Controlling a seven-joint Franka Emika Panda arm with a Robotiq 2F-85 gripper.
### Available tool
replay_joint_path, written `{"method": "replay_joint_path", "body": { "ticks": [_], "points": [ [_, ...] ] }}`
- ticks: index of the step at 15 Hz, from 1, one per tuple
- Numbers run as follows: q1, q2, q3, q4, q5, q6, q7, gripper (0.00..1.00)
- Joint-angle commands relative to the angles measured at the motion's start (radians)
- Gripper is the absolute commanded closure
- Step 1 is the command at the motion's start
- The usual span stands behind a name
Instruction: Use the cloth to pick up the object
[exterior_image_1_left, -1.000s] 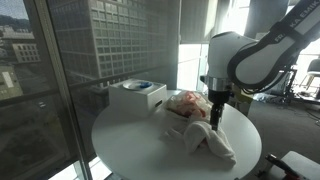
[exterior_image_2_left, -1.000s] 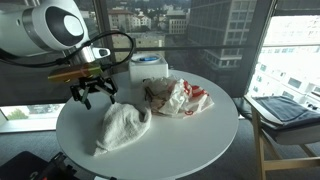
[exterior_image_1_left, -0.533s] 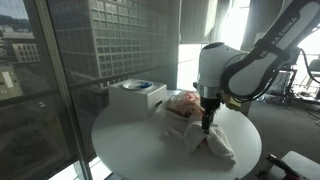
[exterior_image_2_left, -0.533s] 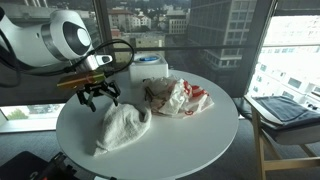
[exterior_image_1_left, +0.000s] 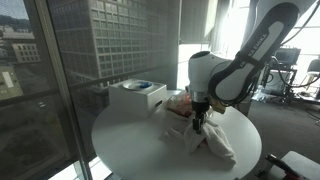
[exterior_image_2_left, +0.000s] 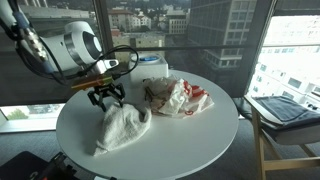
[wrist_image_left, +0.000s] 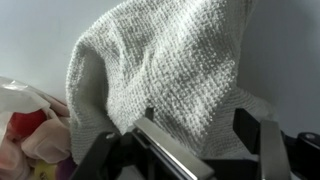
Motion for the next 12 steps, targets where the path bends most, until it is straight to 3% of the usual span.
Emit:
{"method": "replay_joint_path", "body": {
  "ticks": [1,6,9,12],
  "points": [
    [0.025,0.049,-0.041,0.044,-0.044,0.0,0.038,0.5],
    [0.059,0.012,-0.068,0.022,-0.111,-0.055,0.106,0.87],
    [0.076,-0.019,-0.058,0.01,-0.142,-0.126,0.17,0.96],
    [0.09,-0.06,-0.032,0.004,-0.132,-0.198,0.206,0.9]
  ]
}}
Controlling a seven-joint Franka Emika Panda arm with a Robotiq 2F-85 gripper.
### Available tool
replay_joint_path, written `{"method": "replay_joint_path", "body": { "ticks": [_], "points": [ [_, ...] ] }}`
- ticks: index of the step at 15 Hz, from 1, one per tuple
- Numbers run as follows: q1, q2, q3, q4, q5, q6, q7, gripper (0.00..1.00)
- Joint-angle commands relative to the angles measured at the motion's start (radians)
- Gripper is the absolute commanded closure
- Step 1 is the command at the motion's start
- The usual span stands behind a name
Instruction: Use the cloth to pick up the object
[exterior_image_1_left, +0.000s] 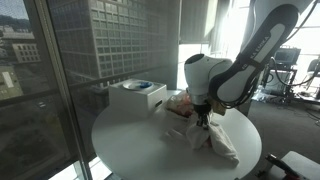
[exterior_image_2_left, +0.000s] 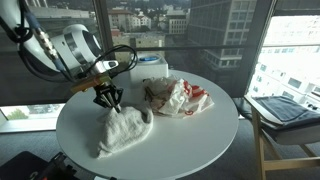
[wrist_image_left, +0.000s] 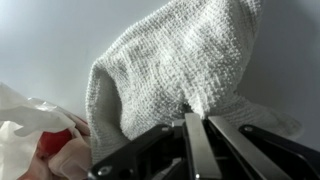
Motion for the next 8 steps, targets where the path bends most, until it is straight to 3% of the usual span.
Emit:
{"method": "replay_joint_path", "body": {
  "ticks": [1,8],
  "points": [
    [0.026,-0.078,0.027,-0.019,-0.01,-0.088,0.061,0.91],
    [0.027,-0.054,0.104,-0.037,0.168,-0.132,-0.068,0.92]
  ]
}}
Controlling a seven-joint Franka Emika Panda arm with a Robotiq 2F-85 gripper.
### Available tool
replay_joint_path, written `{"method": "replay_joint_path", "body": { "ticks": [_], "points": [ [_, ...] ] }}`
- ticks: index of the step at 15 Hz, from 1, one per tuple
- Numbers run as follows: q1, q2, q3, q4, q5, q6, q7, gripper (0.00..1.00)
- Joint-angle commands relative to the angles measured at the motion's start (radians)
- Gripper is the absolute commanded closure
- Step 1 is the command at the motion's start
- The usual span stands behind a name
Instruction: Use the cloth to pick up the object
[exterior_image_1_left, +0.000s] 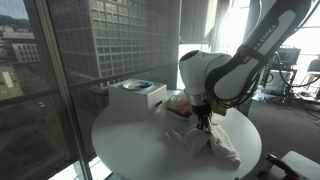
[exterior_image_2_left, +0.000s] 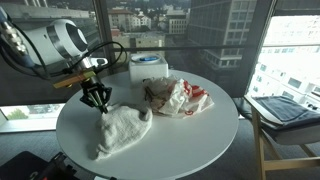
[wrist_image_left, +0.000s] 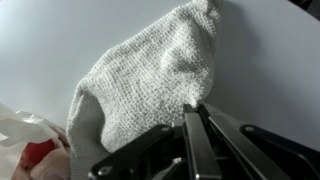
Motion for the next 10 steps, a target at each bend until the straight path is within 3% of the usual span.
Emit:
{"method": "replay_joint_path", "body": {
  "ticks": [1,5,10],
  "points": [
    [0.008,0.013,0.024,-0.022,0.059,-0.002,-0.061,0.93],
    [0.006,0.041,0.031,-0.018,0.094,-0.015,-0.093,0.94],
    [0.001,0.055,0.077,-0.012,0.355,-0.05,-0.292,0.93]
  ]
}}
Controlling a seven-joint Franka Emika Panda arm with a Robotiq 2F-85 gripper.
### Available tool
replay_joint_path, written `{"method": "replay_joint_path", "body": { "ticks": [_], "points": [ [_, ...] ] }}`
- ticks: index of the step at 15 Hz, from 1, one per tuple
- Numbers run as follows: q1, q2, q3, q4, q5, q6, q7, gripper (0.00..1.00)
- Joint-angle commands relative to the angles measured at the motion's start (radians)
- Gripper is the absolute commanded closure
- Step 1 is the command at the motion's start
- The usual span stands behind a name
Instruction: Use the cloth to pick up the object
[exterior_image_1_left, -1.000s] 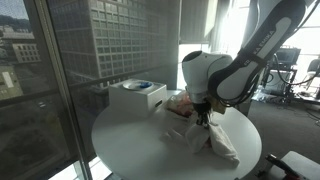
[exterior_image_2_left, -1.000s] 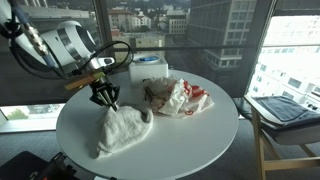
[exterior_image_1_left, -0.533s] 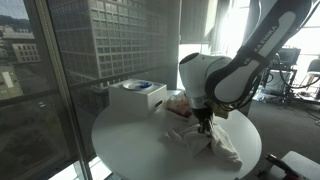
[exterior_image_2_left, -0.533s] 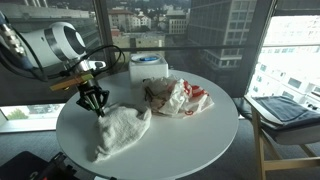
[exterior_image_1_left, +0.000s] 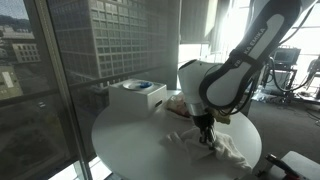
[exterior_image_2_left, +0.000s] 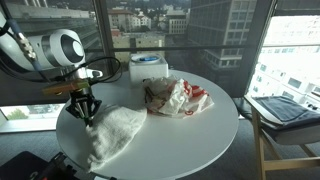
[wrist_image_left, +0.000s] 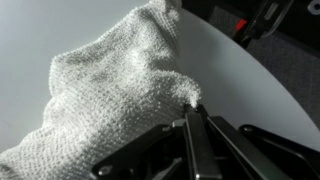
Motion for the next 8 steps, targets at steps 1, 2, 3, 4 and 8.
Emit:
{"method": "replay_joint_path", "body": {
  "ticks": [1,2,3,4,8],
  "points": [
    [-0.004,0.008,0.04,0.012,0.174,-0.045,-0.153,0.93],
    [0.001,0.014,0.038,0.01,0.17,-0.041,-0.153,0.94],
    [0.003,0.018,0.035,0.011,0.16,-0.04,-0.152,0.94],
    [0.001,0.022,0.033,0.016,0.16,-0.044,-0.147,0.92],
    [0.017,-0.003,0.016,0.025,0.084,-0.043,-0.064,0.54]
  ]
}}
